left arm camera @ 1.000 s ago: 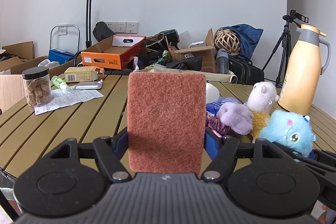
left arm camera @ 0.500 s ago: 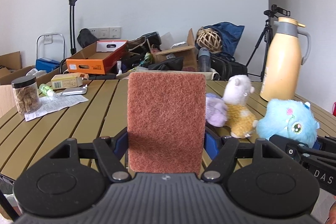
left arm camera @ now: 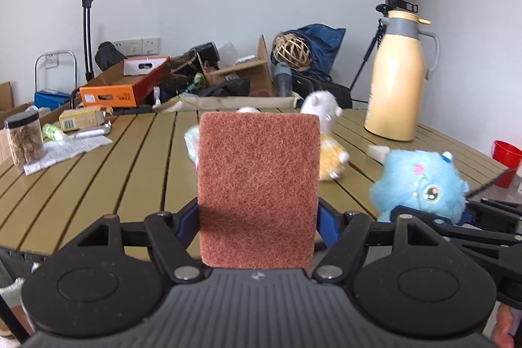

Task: Collect trash
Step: 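Lift the pink pad and blue plush off the table toward the black bin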

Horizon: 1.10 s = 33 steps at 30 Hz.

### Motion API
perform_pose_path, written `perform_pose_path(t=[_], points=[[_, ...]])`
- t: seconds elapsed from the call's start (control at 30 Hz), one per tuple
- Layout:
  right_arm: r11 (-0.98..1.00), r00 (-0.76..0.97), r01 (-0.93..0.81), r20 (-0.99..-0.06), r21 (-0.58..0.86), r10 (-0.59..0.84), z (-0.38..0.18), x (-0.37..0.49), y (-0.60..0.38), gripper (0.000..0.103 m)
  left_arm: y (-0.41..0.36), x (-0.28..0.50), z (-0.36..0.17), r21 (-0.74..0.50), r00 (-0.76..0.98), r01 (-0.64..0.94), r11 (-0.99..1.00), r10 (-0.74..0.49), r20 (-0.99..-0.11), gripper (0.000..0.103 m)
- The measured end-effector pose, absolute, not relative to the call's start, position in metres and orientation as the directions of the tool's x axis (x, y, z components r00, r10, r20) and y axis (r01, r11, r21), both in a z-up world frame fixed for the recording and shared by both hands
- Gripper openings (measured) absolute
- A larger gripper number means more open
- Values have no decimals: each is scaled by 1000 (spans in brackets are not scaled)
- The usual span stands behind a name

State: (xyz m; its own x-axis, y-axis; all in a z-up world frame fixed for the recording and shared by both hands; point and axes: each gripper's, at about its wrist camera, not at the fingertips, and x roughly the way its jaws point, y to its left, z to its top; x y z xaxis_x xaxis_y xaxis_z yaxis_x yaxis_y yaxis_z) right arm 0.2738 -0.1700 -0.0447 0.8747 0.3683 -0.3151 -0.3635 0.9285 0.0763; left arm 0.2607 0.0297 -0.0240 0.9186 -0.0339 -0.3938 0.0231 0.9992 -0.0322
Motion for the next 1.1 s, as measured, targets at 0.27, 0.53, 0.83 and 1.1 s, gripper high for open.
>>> perform_pose_path(t=[0.27,0.53,0.83,1.1], points=[[926,848,-367,-378,88,372,-67,241,-175,34,25,224,-36,-23,918,48,999,-53,-394,72],[929,797,-352,-483,117,363,-94,222,-177,34,27,207,-69,-9,858,34,999,-34,-512,72],[924,700,-353,-613,147,366,-127,195,-172,34,21,193,-105,0,761,58,998,-44,-648,72],[931,636,-326,-690,166,346,-144,183,-175,34,18,182,-130,20,650,38,999,-10,-759,72]])
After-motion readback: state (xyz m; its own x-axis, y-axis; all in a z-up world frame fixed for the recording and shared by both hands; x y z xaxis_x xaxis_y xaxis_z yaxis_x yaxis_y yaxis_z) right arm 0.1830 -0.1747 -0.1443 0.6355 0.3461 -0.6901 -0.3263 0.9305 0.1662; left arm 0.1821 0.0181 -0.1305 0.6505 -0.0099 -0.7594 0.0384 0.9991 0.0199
